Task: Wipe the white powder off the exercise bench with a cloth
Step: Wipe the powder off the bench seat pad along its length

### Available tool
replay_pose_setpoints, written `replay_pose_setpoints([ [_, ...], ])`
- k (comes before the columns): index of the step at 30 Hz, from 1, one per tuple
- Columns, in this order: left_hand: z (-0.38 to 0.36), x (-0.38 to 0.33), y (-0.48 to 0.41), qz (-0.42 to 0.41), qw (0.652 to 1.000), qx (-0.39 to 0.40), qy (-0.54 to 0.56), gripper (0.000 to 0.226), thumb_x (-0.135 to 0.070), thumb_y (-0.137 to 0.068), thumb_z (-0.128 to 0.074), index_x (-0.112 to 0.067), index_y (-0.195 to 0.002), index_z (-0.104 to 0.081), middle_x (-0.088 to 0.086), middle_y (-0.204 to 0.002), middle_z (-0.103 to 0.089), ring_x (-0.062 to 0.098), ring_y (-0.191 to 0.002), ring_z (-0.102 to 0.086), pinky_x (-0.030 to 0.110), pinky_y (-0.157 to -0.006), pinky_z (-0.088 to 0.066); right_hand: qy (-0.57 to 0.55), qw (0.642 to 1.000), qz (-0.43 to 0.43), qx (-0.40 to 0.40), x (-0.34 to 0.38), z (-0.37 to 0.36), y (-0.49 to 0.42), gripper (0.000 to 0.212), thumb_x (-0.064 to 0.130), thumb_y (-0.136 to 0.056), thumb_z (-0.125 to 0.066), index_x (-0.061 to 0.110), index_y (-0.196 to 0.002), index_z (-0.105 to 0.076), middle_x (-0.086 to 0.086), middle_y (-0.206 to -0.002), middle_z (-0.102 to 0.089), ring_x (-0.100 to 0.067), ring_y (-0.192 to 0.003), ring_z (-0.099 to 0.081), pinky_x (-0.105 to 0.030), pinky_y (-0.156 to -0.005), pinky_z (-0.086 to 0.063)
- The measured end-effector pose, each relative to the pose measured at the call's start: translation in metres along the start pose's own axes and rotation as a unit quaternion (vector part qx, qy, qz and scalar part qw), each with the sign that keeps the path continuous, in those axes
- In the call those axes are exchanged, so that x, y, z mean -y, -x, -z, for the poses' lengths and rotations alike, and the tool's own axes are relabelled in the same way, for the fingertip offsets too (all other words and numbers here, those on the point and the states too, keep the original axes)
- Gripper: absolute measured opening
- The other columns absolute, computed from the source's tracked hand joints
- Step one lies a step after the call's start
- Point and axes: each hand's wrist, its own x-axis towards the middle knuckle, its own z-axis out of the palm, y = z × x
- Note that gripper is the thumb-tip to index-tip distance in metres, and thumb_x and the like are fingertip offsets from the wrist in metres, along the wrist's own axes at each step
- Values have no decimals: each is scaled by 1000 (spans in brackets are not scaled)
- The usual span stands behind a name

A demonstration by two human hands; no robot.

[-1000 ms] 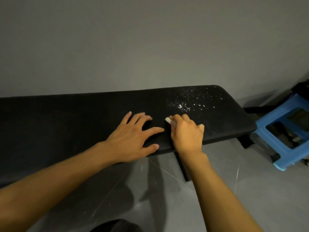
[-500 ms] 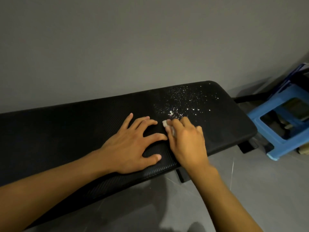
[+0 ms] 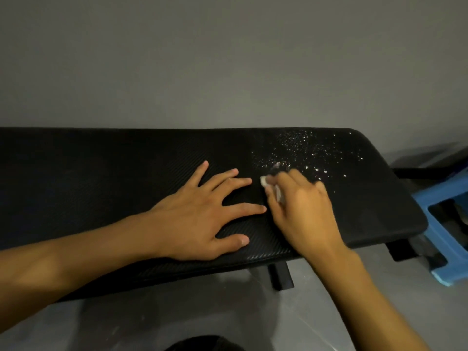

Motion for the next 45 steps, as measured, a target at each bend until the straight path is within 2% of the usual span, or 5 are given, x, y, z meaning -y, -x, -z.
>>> replay_pose_setpoints([
  [8, 2, -4, 1, 7, 1000, 6, -13, 61, -74, -96, -20, -58, -153, -4, 0, -169, -1, 21, -156, 9, 63, -121, 2, 83, 994, -77, 9, -10, -5, -49, 34, 37, -104, -36, 15, -113, -61, -10, -105, -61, -35, -86, -64, -48, -82, -41],
  [14, 0, -5, -1, 13, 1000, 4, -16, 61, -75, -95, -20, -60, -151, -2, -3, -169, 1, 18, -156, 11, 60, -122, 4, -2, 999, 50, 20, -1, 5, -12, 23, 33, -101, -47, 26, -113, -66, 2, -99, -62, -26, -80, -64, -44, -76, -44],
  [21, -1, -5, -2, 11, 1000, -4, -17, 61, -76, -95, -18, -60, -152, -3, -3, -169, -3, 19, -156, 7, 61, -123, 1, 10, 998, -53, 19, -6, -11, -58, 34, 40, -105, -42, 19, -123, -63, -8, -113, -61, -33, -98, -63, -47, -88, -45],
  [27, 0, -6, 0, 14, 1000, -9, -2, 61, -75, -95, -22, -59, -152, -7, -2, -168, -3, 18, -156, 7, 61, -122, 1, -80, 994, 57, 50, -4, 6, -25, 23, 37, -100, -54, 30, -118, -66, 6, -105, -61, -23, -94, -65, -47, -82, -49],
  [45, 3, -3, 0, 29, 998, -29, 54, 60, -78, -92, -30, -63, -148, -15, -11, -166, -6, 9, -154, 9, 56, -123, 4, 68, 993, -90, 27, 3, -6, -80, 33, 34, -105, -42, 15, -121, -63, -9, -116, -60, -34, -97, -64, -48, -86, -47],
])
